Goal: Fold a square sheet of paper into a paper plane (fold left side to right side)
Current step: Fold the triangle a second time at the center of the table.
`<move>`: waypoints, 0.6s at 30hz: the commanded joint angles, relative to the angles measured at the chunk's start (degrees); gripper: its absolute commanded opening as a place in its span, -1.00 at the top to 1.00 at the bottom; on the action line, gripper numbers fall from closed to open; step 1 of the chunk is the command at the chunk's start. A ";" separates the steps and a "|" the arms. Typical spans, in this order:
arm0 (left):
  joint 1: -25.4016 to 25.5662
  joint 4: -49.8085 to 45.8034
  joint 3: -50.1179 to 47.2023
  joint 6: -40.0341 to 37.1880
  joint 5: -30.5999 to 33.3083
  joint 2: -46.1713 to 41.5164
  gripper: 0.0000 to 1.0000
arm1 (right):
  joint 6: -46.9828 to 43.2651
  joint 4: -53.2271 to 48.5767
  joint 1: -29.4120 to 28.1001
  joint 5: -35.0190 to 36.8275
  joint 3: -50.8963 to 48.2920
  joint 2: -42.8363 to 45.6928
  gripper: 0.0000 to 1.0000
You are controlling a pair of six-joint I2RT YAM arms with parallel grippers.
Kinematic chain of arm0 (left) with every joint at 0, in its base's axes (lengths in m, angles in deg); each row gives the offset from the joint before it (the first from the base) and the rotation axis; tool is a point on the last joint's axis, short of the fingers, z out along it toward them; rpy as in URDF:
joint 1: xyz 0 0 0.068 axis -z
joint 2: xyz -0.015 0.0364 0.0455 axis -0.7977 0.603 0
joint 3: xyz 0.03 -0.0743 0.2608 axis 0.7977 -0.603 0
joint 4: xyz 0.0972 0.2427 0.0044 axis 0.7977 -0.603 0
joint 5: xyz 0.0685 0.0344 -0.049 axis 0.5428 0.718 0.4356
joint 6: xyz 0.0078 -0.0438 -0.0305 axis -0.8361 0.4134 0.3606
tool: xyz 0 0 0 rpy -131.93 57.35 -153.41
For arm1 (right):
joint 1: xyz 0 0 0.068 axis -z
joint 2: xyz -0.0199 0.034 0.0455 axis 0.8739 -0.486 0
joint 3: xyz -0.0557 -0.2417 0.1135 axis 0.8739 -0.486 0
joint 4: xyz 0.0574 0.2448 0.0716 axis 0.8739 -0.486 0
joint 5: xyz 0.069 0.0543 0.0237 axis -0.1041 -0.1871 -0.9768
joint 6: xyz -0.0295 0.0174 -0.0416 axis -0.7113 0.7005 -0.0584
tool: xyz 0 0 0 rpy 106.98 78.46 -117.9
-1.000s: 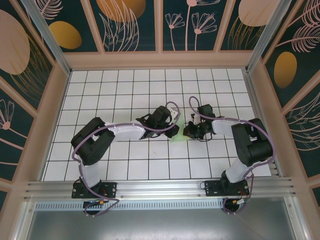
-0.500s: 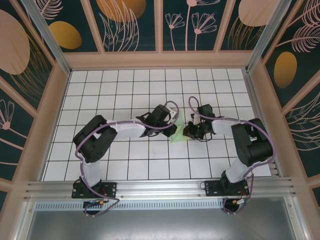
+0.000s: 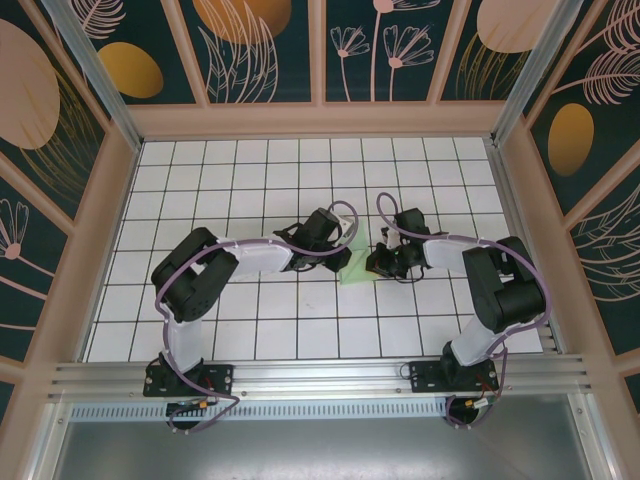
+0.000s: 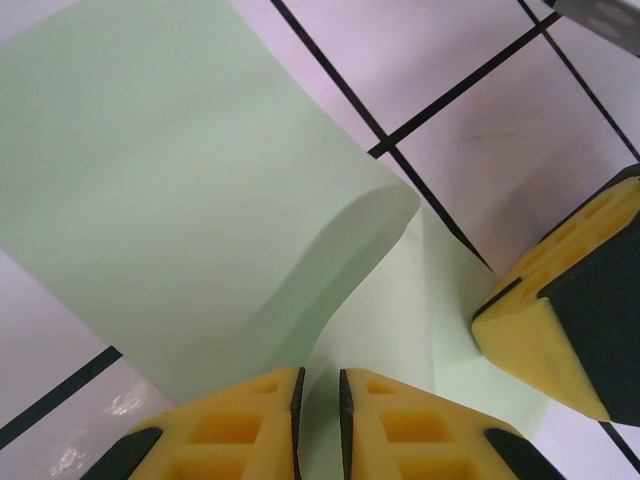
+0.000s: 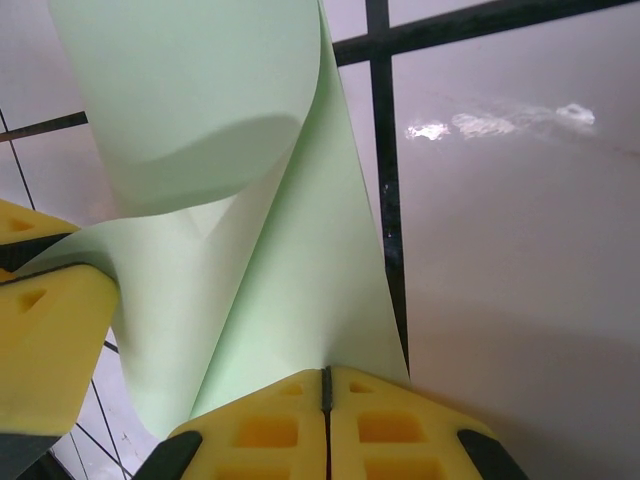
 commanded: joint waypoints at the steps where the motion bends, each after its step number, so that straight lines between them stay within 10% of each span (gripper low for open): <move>1: -0.37 -1.05 1.29 -0.91 0.70 1.69 0.59 | -1.19 -3.92 -0.55 5.29 -0.37 -2.34 0.82; 18: -0.33 -1.62 0.60 -0.76 2.44 2.09 0.59 | -1.37 -3.93 -0.57 5.29 -0.01 -2.76 0.81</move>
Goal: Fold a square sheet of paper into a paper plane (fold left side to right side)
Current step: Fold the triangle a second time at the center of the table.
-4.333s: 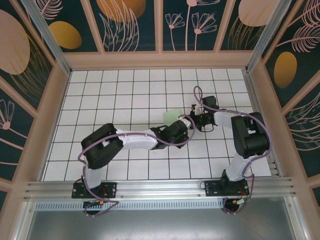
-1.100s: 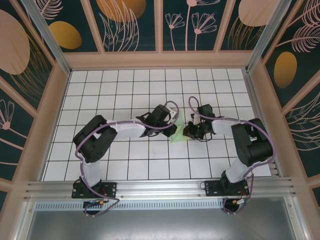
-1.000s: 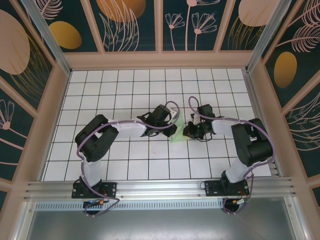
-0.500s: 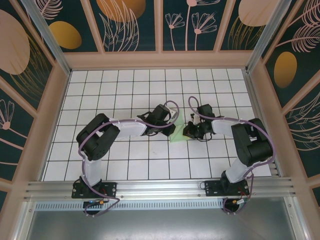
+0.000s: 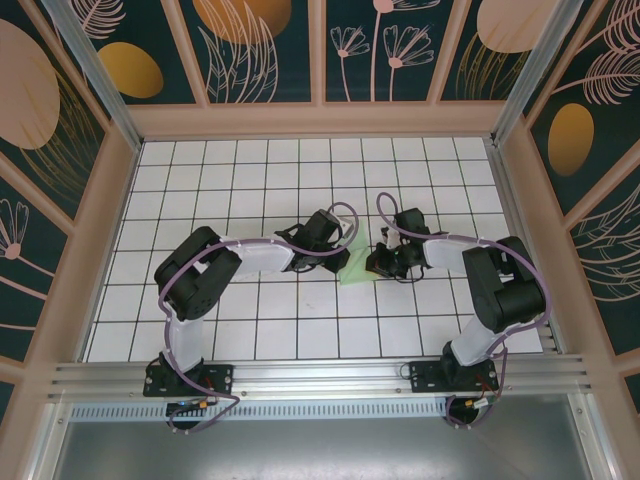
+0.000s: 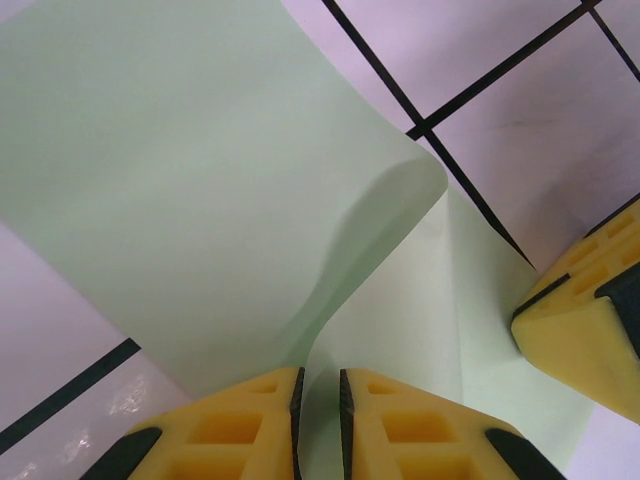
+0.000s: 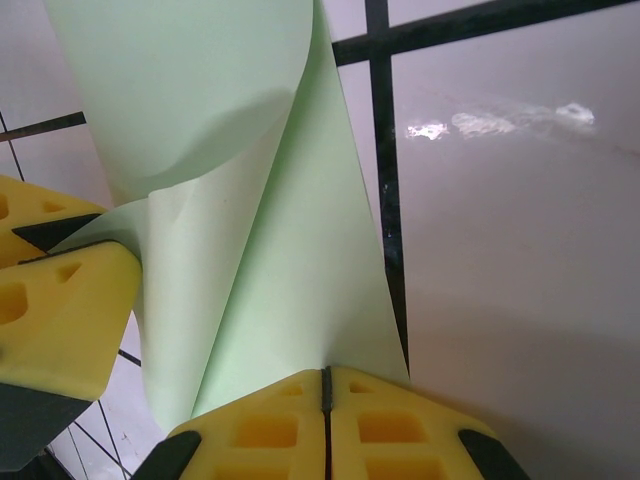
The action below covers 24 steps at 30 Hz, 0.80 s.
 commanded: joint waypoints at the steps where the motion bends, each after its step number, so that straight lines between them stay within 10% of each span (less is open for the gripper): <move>1: -0.44 -1.16 0.42 -0.82 0.87 1.08 0.59 | -1.32 -3.68 -0.55 5.19 -0.21 -2.81 0.81; 24: -0.40 -0.09 -1.67 -0.09 1.11 1.32 0.61 | -1.25 -3.47 -0.62 4.92 -0.15 -2.93 0.79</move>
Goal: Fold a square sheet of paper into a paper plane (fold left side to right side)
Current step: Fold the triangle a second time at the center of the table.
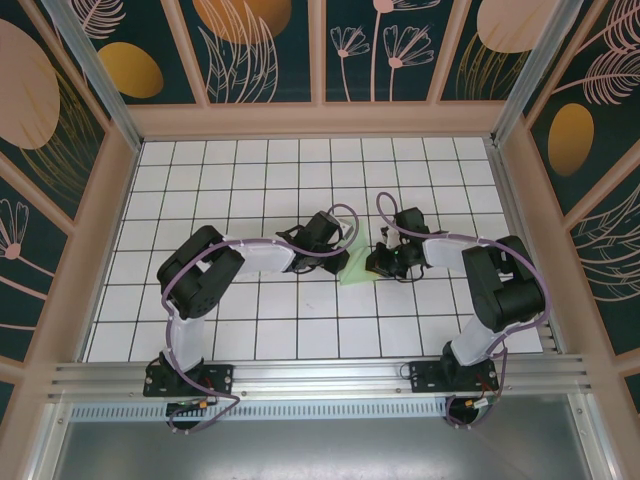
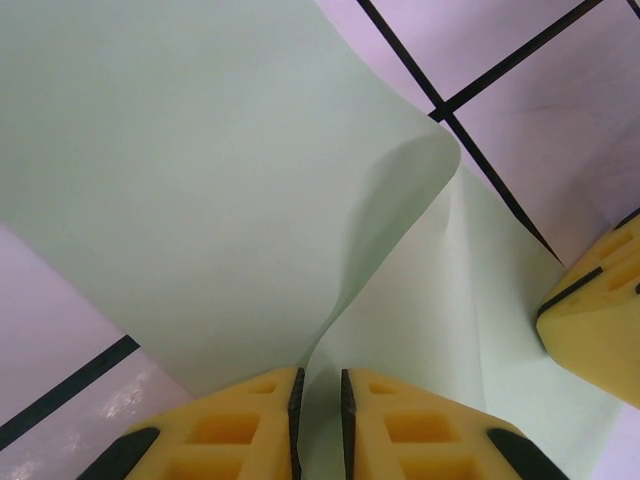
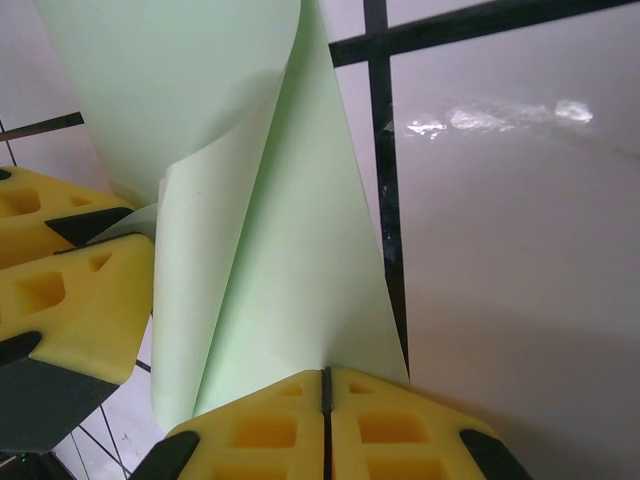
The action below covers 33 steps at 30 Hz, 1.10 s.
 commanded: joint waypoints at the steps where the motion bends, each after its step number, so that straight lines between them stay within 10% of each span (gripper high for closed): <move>1: -0.34 -0.59 -1.39 -0.14 0.93 0.07 0.63 | -1.19 -2.94 -0.68 5.03 -0.69 -2.62 0.80; 33: -0.35 -0.68 -2.68 0.18 1.46 0.15 0.65 | -0.73 -1.30 -1.00 3.52 -0.06 -1.06 0.75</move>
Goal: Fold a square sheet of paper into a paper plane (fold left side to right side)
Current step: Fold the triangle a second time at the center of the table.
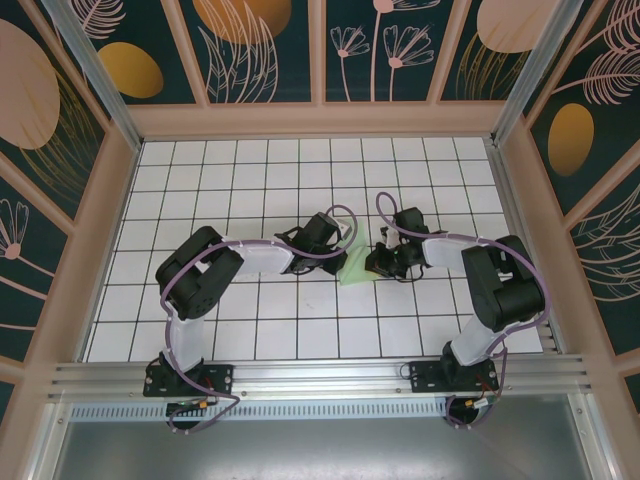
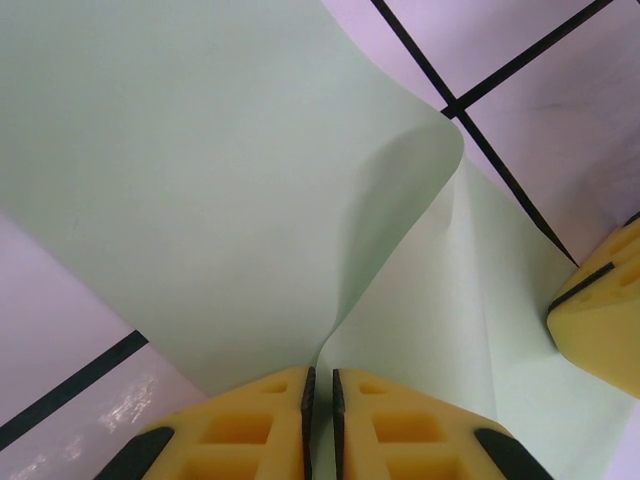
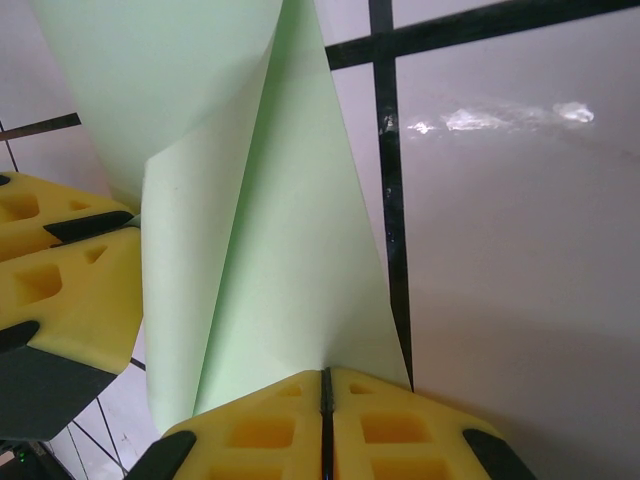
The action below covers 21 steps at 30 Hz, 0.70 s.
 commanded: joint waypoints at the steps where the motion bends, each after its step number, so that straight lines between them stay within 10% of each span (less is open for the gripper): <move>1: -0.27 -1.92 -1.52 0.17 0.63 0.68 0.65 | -0.67 -1.23 -0.68 3.60 -0.06 0.05 0.73; 21: -0.27 -0.59 -3.51 0.96 0.54 0.02 0.75 | 4.73 6.16 0.31 -3.65 3.50 2.60 0.70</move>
